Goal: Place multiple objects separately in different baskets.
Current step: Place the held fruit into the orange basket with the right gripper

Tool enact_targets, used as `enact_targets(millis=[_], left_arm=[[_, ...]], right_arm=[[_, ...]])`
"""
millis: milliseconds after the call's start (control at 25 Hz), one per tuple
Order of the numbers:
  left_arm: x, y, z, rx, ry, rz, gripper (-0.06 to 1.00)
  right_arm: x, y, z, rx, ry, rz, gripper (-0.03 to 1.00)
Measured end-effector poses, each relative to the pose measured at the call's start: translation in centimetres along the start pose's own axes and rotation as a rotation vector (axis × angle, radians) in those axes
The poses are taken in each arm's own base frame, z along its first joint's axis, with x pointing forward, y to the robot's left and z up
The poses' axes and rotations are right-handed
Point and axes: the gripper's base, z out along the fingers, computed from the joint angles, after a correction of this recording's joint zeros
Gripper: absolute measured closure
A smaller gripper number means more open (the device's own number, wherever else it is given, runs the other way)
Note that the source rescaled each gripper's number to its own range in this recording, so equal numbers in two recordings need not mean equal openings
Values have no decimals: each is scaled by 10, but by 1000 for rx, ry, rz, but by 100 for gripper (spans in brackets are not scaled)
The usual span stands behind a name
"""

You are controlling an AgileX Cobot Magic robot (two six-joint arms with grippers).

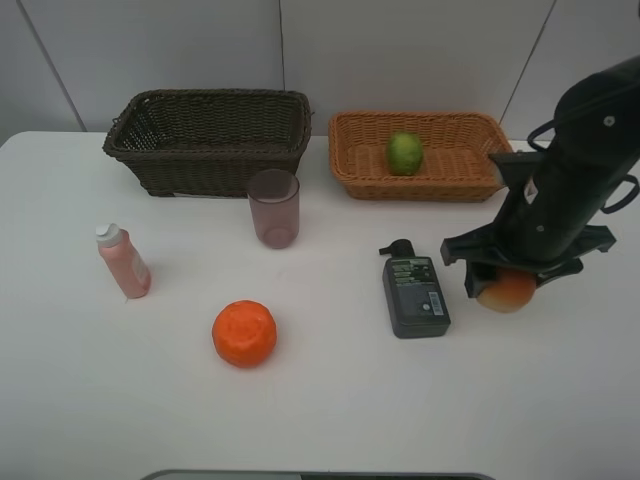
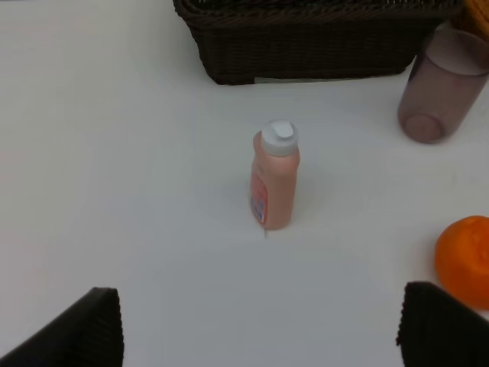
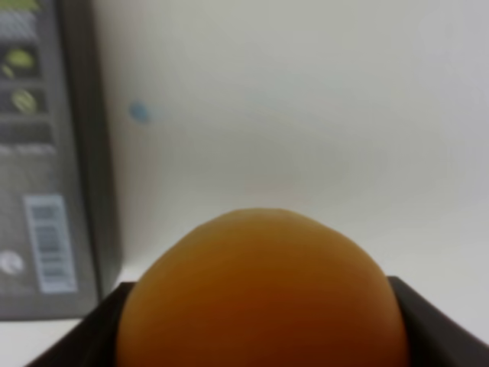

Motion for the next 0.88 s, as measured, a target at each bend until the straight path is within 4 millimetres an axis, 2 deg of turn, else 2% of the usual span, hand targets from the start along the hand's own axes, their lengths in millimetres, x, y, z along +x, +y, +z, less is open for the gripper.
enact_targets(millis=[280, 560, 720, 880], left_arm=[[0, 0, 0, 0, 0, 0, 3], [0, 0, 0, 0, 0, 0, 3], [0, 0, 0, 0, 0, 0, 3], [0, 0, 0, 0, 0, 0, 3]], right_arm=[[-44, 0, -41, -25, -128, -1, 88], [-92, -4, -60, -13, -159, -4, 88], [-117, -7, -57, -8, -178, 14, 88], [-141, -11, -43, -3, -176, 41, 88]])
